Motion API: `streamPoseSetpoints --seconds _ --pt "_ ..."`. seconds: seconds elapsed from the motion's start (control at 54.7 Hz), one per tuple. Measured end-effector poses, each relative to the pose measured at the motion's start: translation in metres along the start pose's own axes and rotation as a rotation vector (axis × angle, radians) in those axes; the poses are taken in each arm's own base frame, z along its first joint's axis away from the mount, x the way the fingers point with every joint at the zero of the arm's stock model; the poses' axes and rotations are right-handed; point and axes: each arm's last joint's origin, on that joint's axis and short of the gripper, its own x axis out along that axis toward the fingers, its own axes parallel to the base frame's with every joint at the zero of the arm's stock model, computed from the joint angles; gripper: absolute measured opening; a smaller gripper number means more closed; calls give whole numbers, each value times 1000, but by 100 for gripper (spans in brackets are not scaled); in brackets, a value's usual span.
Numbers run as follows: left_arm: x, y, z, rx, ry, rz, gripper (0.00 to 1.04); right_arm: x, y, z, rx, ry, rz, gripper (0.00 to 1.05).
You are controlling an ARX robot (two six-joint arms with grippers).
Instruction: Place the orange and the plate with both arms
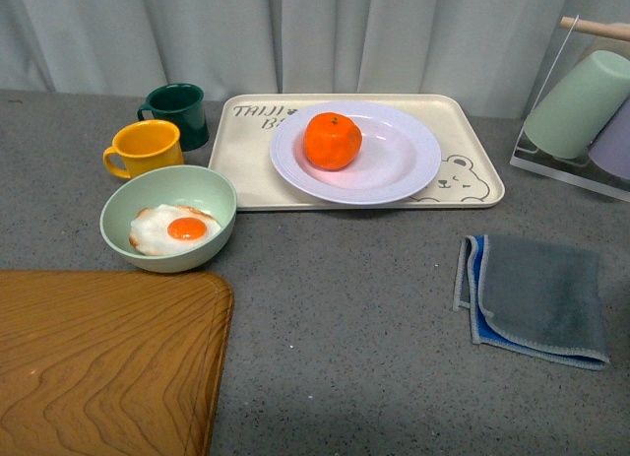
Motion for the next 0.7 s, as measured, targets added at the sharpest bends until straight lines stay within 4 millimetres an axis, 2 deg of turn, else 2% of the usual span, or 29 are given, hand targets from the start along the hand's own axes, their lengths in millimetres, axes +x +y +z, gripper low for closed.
streamPoseSetpoints --seconds 0.567,0.622,0.695 --pt "0 0 0 0 0 0 98 -15 0 -3 0 6 3 1" --pt "0 0 0 0 0 0 98 -15 0 -3 -2 6 3 6" --pt "0 0 0 0 0 0 98 -15 0 -3 -2 6 3 19"
